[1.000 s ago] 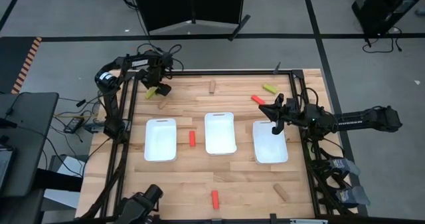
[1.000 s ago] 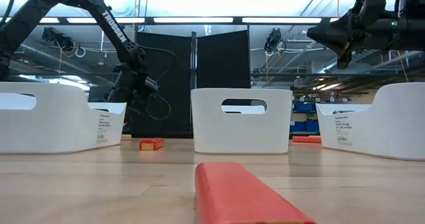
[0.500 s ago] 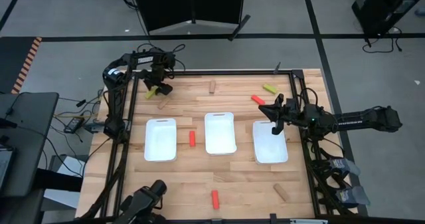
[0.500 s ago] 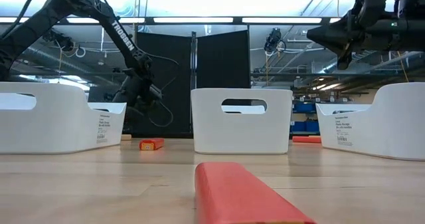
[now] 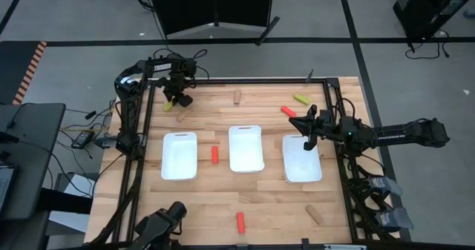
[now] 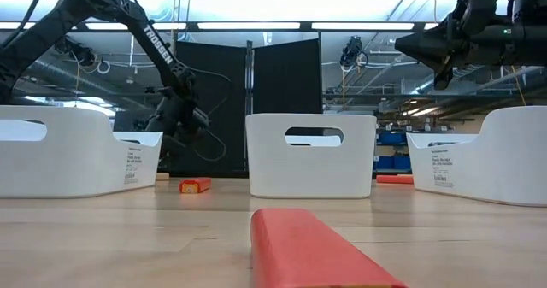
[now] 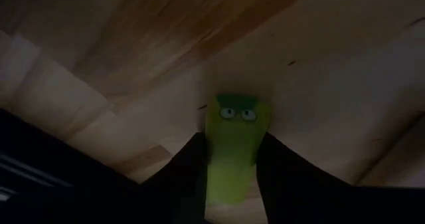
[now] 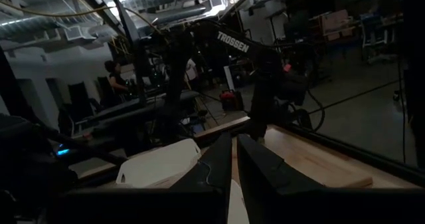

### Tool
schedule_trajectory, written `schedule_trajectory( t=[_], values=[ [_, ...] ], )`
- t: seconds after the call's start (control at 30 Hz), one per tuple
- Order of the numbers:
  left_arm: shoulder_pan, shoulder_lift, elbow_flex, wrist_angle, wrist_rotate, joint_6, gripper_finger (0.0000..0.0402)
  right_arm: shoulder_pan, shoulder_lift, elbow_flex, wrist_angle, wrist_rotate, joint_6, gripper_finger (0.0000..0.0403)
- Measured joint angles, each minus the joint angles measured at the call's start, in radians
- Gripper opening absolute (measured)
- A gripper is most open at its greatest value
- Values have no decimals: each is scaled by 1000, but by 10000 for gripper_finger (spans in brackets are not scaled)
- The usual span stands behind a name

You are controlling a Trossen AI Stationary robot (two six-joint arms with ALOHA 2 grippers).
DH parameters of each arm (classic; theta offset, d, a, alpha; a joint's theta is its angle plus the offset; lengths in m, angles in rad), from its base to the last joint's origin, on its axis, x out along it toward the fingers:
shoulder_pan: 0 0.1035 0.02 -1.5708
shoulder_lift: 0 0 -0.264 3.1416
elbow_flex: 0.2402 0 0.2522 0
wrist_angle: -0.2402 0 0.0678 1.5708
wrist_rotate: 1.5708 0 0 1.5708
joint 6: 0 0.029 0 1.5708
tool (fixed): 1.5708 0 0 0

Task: Sort blocks
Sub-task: Put the top left green block into the left white bin

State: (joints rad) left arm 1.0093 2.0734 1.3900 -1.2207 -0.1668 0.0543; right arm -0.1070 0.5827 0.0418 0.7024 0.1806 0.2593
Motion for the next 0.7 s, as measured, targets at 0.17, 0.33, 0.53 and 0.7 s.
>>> schedule_trajectory(
  t=[0.17, 0.33, 0.53, 0.7],
  values=[
    [-27, -115, 0, 40, -3, 17, 103, -1, 0, 0, 3, 2, -17, 37],
    [-91, -266, 0, 96, 64, 19, 103, -1, 0, 0, 5, 4, -49, 37],
    [-258, -449, 1, 237, 191, -12, 103, -1, 0, 0, 9, 6, -43, 37],
    [-494, -525, 3, 283, 203, -70, 103, -1, 0, 0, 47, 6, -43, 37]
  ],
)
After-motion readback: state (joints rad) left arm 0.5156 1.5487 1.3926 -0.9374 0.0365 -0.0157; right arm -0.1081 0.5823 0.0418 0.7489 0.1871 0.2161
